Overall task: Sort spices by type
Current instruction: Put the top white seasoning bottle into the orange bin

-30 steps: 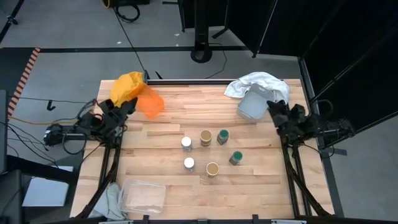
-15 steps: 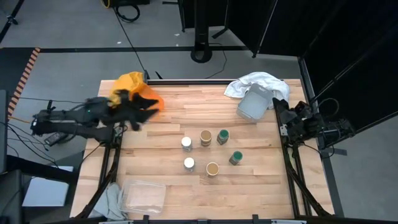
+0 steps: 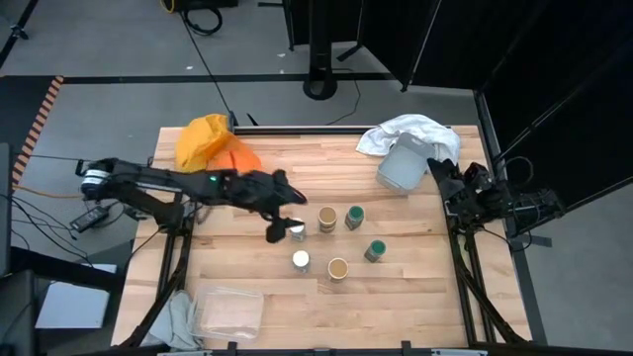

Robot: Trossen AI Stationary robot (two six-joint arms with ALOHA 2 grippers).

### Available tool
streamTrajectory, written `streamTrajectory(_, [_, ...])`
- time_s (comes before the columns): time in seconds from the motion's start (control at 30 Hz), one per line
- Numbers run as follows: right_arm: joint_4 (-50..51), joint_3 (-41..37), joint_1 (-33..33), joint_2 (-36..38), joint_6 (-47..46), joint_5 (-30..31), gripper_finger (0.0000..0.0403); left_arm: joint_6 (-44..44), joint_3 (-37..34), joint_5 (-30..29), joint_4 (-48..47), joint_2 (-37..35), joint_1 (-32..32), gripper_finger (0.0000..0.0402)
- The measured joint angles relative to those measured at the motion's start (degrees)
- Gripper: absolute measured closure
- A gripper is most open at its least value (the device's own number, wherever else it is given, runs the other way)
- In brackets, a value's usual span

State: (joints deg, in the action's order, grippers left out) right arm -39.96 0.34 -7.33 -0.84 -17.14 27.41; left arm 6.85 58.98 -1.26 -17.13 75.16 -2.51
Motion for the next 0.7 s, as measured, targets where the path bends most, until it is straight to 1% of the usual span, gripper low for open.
streamTrajectory(0.17, [2.74,0.00,-0.04,0.00,-2.24,-0.16,0.0142,-0.25,0.00,0.60,0.04,6.00,-1.19,0.0080])
streamTrajectory(0.47, [6.77,0.00,-0.04,0.00,-2.85,-0.19,0.0142,-2.34,-0.07,-1.32,-1.67,12.84,-2.68,0.0080])
streamTrajectory(0.7, [7.16,0.00,-0.04,0.00,-2.85,-0.43,0.0142,-2.51,-0.11,-6.78,-4.03,13.81,-2.58,0.0080])
